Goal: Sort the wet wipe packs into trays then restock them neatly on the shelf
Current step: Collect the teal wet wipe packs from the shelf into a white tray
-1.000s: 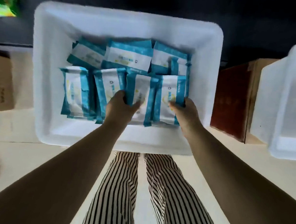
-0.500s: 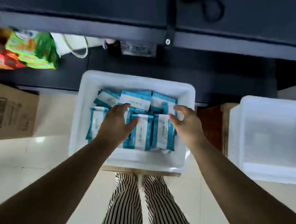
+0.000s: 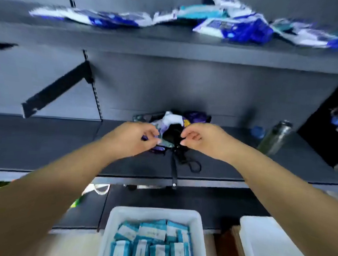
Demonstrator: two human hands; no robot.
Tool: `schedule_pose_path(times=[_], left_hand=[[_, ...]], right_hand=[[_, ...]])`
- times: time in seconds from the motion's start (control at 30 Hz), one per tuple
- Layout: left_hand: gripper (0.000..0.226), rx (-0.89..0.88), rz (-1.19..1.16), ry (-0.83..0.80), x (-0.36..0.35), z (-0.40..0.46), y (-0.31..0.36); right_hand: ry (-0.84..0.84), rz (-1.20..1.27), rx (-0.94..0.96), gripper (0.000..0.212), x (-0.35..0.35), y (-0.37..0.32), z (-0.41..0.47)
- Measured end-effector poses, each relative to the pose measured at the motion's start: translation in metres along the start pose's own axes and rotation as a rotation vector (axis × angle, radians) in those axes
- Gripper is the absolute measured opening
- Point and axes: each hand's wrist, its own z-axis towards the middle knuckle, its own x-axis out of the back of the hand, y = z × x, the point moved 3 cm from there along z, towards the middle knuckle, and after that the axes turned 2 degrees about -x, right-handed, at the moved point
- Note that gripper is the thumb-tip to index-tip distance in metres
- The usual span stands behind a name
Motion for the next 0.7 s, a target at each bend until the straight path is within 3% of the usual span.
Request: schedule_pose_path(times=[0.17, 0.4, 0.7], left_hand=[[0.022, -0.177, 0.138, 0.092, 0.091, 0.015, 0.043], [0.015, -0.321, 0.067, 0.272, 0.163, 0.034, 0.101], [0.012, -0.2, 0.096, 0.283, 0.148, 0.079, 0.096]], right_hand=[[0.142, -0.153, 0.07, 0.018, 0.083, -0.064, -0.015], [0.386, -0.151, 0.061, 0.012, 0.17, -0.103, -0.048], [0.444, -0.074, -0.047, 0.012, 0.203, -0.059, -0.047]])
